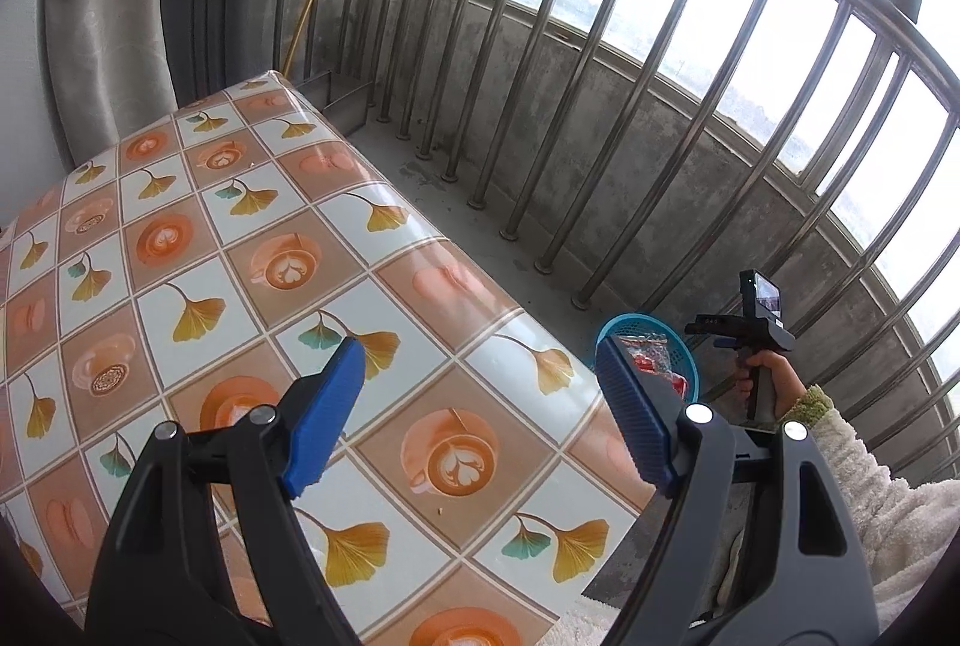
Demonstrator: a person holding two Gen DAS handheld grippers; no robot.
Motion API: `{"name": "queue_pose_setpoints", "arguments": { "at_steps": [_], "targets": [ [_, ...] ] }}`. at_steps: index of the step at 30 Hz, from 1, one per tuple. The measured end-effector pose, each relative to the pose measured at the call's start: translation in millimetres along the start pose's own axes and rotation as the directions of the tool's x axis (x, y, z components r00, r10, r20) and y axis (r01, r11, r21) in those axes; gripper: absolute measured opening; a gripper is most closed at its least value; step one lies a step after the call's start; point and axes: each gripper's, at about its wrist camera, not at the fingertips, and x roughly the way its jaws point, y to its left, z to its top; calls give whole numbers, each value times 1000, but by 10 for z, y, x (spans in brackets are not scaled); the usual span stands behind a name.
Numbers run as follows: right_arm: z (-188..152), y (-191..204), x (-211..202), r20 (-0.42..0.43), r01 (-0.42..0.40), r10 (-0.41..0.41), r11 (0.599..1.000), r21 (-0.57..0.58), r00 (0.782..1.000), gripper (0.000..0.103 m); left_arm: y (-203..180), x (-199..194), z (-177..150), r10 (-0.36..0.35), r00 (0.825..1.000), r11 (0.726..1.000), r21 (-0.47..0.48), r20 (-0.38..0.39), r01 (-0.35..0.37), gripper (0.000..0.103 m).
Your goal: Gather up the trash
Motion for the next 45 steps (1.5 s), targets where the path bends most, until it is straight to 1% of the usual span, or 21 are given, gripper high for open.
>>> {"name": "queue_pose_setpoints", "arguments": {
  "at_steps": [2, 4, 7, 9, 12, 14, 16, 17, 20, 22, 24, 26, 28, 30, 33, 36, 38, 40, 42, 43, 45],
  "targets": [
    [-24, 109, -95, 7, -19, 19, 999, -26, 1000, 71, -5, -92, -50, 4, 1000, 1000, -2, 15, -4, 75],
    [-42, 118, -129, -12, -66, 66, 997, -43, 998, 71, -2, -177, -101, 6, 1000, 1000, -6, 26, -6, 75],
    [-135, 232, -63, -77, -181, 177, 982, -47, 981, 71, 3, -295, -179, 16, 999, 1000, -12, 44, -15, 75],
    [-209, 378, 77, -138, -228, 217, 971, -67, 966, 61, 14, -349, -234, 26, 998, 1000, -19, 51, -25, 75],
    [-385, 695, 402, -269, -265, 223, 955, -136, 937, 52, 56, -378, -323, 43, 998, 998, -42, 46, -41, 76],
    [-478, 848, 697, -362, -264, 194, 952, -155, 912, 49, 86, -363, -374, 54, 998, 997, -57, 35, -52, 76],
    [-477, 871, 952, -416, -237, 164, 963, -131, 894, 49, 123, -337, -406, 70, 997, 995, -67, 22, -68, 76],
    [-454, 846, 1030, -421, -225, 160, 968, -110, 893, 48, 146, -323, -410, 77, 997, 995, -72, 16, -76, 76],
    [-226, 593, 1126, -346, -193, 189, 981, 22, 919, 47, 238, -286, -388, 101, 995, 990, -96, 8, -100, 76],
    [-79, 331, 1094, -265, -183, 218, 972, 151, 939, 47, 299, -254, -365, 106, 994, 987, -119, 7, -105, 76],
    [17, 46, 1053, -191, -222, 282, 933, 284, 940, 47, 343, -226, -347, 107, 994, 985, -137, 8, -105, 76],
    [59, -156, 1017, -156, -202, 269, 916, 345, 950, 48, 370, -181, -340, 107, 994, 983, -148, 8, -105, 76],
    [76, -278, 967, -136, -205, 268, 911, 358, 954, 47, 389, -127, -330, 107, 994, 982, -153, 1, -106, 76],
    [72, -352, 911, -134, -241, 304, 903, 356, 943, 48, 376, -104, -335, 102, 995, 983, -156, -5, -101, 76],
    [95, -473, 770, -102, -352, 409, 868, 350, 907, 49, 343, -119, -340, 95, 995, 984, -149, 1, -94, 76],
    [52, -514, 392, -28, -495, 530, 808, 321, 847, 51, 293, -200, -352, 89, 996, 986, -145, 23, -84, 76],
    [-28, -499, 67, 16, -553, 570, 789, 269, 821, 53, 262, -278, -371, 85, 995, 986, -147, 41, -79, 80],
    [-68, -449, -353, 55, -588, 589, 787, 188, 806, 55, 220, -380, -408, 97, 993, 984, -153, 67, -86, 82],
    [-184, -196, -783, 77, -603, 598, 794, 83, 798, 61, 177, -487, -452, 116, 990, 981, -167, 86, -100, 83],
    [-239, -95, -1013, 88, -601, 598, 799, 21, 797, 64, 155, -547, -483, 137, 986, 977, -179, 94, -119, 84],
    [-411, 102, -1503, 115, -583, 593, 805, -113, 797, 74, 102, -674, -550, 196, 974, 963, -211, 115, -169, 89]
  ]
}}
